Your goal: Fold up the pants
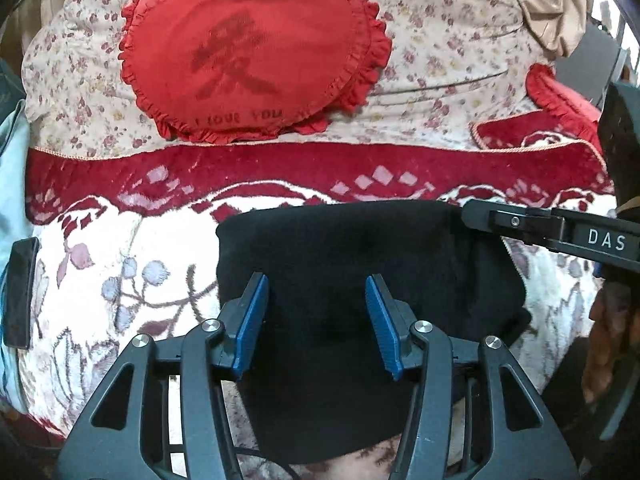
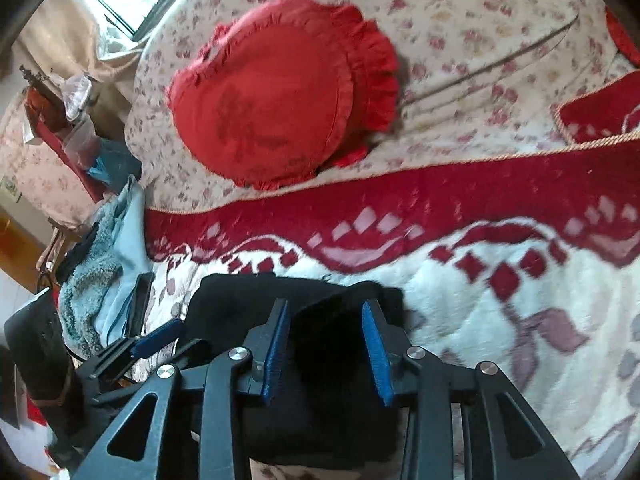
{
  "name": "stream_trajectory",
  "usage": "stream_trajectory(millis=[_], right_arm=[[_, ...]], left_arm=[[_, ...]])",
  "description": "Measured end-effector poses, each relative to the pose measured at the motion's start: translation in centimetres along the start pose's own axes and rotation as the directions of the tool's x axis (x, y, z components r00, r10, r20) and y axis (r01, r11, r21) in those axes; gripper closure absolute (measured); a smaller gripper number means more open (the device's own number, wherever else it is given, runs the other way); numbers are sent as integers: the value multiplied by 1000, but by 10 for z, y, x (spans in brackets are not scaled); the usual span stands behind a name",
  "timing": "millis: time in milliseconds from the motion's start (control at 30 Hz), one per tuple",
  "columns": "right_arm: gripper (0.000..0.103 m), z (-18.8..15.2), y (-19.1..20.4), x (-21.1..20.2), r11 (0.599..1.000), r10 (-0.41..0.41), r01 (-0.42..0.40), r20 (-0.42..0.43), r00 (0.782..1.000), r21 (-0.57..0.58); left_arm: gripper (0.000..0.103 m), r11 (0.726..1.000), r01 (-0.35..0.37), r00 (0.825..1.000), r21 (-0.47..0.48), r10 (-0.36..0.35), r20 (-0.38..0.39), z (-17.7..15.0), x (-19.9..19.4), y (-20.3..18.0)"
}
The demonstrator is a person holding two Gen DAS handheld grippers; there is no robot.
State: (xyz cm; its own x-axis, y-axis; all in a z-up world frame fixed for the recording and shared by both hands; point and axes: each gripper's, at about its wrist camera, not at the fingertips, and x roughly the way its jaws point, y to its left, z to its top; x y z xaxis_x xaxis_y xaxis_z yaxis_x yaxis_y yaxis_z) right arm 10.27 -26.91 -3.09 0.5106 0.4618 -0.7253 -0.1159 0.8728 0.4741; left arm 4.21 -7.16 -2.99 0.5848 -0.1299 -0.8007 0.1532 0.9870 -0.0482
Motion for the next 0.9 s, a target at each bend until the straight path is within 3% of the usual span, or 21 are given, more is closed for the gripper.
stream_trajectory(millis=[67,167,267,333,367,467,567,667,800,900], right_arm=[[67,0,6,6,1000,-27,27,-10,1000,-9],[67,-4,8,16,984,-153,150,-25,988,-98],[67,-15,-16,11,978,-203,201,-27,979,-63],[67,-26,-39,3,953,-301,300,-34,953,-43],[68,-29,-47,0,951,-309,309,-43,950,-25],[68,-33,-64,-18,985,-153,155,-24,988,80],[67,-28,-43,-30,995,-94,94,27,995,20],[67,-22,-16,-26,999,-14,14,14,1000,-46],[67,-13,-5,10,984,-157,155,-23,987,-90],[67,-7,-9,34,983,-159,156,-29,987,-95]], left_arm=[[54,1000,-8,1000,4,8,1,-2,4,-2],[52,1000,-8,1000,4,7,6,-4,6,-4],[52,1000,11,1000,-9,-11,4,-6,5,0],[52,1000,17,1000,-22,-17,3,-7,5,5],[52,999,22,1000,-28,-22,2,-7,5,7],[52,998,37,999,-52,-37,10,-6,0,11],[52,996,42,999,-83,-40,28,-4,-9,18],[52,994,35,999,-104,-31,40,-7,-17,25],[52,991,62,998,-119,-59,27,-22,-21,26],[52,997,33,999,-71,-31,21,-32,-15,16]])
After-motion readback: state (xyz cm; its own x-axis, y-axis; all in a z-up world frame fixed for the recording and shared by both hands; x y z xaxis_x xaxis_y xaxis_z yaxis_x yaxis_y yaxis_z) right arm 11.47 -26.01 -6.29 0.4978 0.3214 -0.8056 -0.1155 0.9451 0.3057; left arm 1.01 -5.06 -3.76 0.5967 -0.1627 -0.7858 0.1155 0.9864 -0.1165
